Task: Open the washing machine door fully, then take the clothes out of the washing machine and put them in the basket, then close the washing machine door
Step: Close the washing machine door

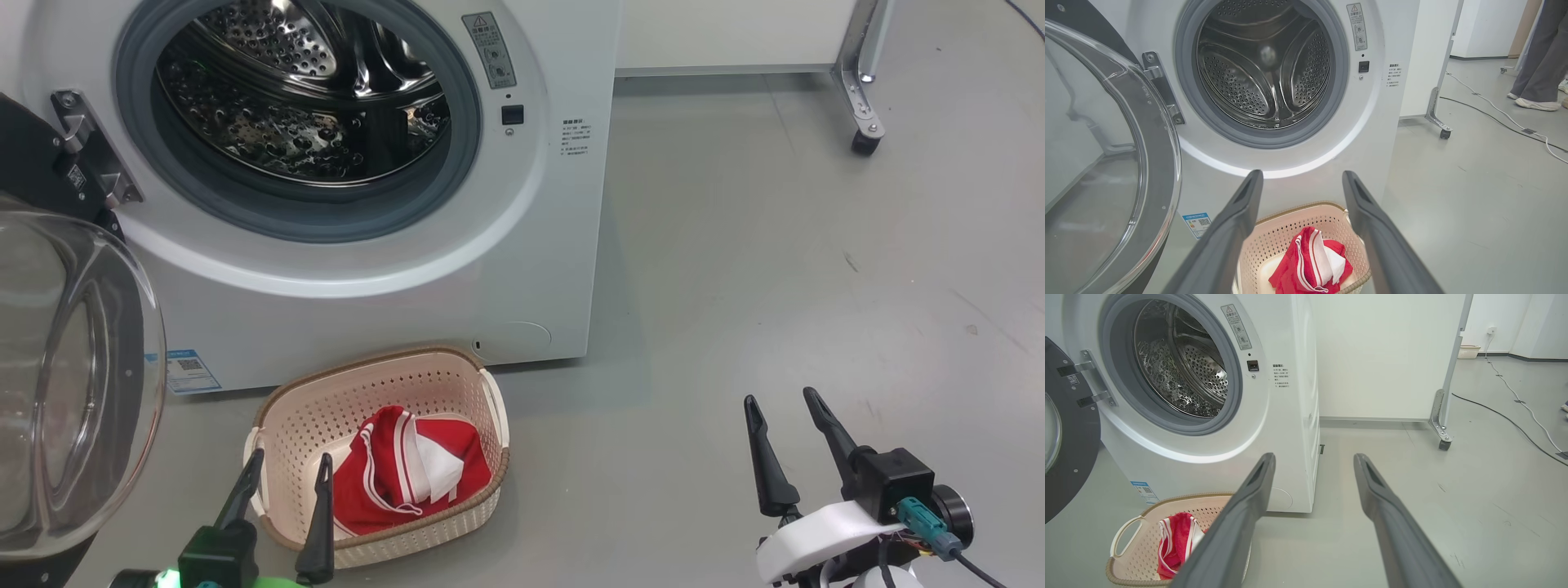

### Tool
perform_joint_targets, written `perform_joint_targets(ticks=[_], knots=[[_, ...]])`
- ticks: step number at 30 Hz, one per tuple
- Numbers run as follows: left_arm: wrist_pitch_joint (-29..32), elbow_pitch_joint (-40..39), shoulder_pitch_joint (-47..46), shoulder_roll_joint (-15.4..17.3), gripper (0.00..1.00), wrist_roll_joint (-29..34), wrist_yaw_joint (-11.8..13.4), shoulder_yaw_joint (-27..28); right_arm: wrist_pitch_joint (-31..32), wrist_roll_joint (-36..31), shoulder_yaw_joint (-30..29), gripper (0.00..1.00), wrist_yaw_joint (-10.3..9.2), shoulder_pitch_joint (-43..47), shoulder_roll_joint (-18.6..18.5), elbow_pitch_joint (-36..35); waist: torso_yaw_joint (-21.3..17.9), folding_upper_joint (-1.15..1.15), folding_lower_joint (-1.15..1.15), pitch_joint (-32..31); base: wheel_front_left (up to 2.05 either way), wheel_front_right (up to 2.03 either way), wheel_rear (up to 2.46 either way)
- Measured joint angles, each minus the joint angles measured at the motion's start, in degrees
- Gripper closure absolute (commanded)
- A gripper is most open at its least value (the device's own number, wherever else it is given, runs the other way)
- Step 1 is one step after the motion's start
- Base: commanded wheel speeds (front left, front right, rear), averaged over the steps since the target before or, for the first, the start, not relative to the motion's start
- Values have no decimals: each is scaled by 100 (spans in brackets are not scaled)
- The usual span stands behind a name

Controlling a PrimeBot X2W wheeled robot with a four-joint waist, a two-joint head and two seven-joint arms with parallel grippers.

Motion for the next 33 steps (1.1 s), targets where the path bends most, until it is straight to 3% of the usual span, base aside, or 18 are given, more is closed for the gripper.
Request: perform_joint_targets(ticks=[33], knots=[[124,-181,96,22,0,102,132,112,0,0,-26,0,-9,1,0,2,65,0,0,-5,-18,18,0]])
